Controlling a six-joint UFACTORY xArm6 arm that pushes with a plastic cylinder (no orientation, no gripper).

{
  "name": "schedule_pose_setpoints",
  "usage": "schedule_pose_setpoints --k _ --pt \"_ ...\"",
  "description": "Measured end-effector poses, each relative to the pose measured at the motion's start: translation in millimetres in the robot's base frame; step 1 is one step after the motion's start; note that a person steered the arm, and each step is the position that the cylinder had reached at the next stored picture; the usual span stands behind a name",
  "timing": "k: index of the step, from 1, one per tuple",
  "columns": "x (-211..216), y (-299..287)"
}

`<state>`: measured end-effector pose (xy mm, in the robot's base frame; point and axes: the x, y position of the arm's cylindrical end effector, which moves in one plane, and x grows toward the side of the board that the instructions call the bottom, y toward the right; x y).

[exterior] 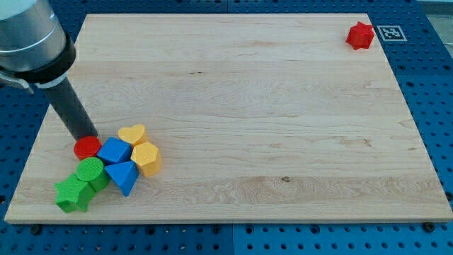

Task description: Move your arm to the top right

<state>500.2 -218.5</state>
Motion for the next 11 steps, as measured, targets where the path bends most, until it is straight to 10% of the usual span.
schedule_pose_setpoints --k 2,4,9,11 --pt "-53 21" --pt "-35 192" --pt "-26 358" --pt "-131 518"
